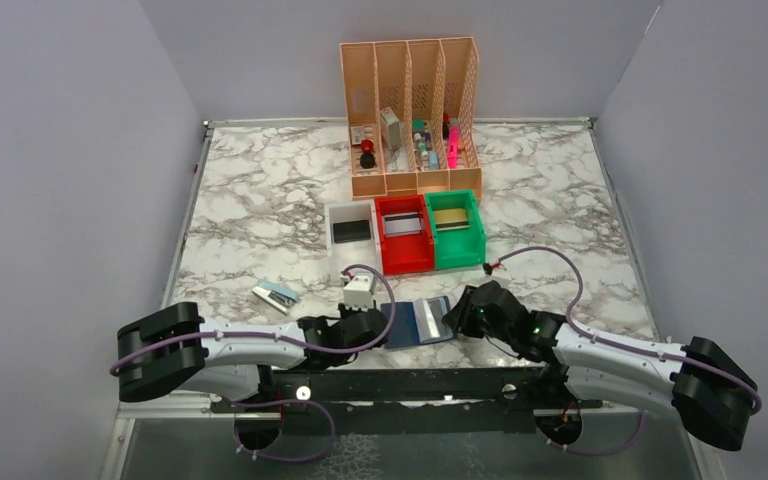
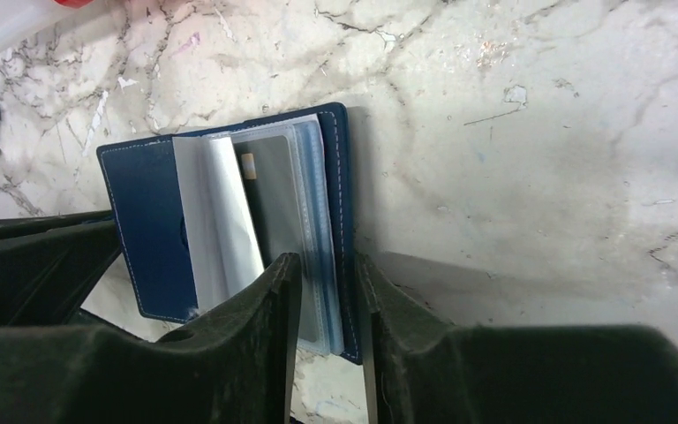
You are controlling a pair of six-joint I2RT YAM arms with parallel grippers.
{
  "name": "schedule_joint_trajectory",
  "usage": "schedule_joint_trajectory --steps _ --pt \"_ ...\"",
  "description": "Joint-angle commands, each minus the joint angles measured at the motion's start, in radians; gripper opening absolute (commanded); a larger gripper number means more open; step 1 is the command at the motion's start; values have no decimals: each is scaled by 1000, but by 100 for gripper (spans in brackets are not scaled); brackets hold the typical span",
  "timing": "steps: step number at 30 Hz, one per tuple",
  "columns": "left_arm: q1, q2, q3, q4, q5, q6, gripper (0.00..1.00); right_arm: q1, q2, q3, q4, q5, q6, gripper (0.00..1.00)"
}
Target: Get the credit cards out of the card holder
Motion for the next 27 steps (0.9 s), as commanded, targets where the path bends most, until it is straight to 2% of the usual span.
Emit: schedule_joint_trajectory --steps 1,6,10,19,27 --pt "-3 69 20 -64 6 68 0 -4 -70 49 -115 29 -66 36" --pt "-3 70 34 -62 13 91 0 -4 -155 53 -119 -20 -144 47" --pt "-3 56 33 -60 19 97 0 -4 -158 55 -48 -124 -210 49" --pt "-3 33 22 -46 33 106 0 -4 45 67 96 -231 -226 49" --pt "-3 35 21 -27 45 112 0 -4 96 76 124 -259 -236 46"
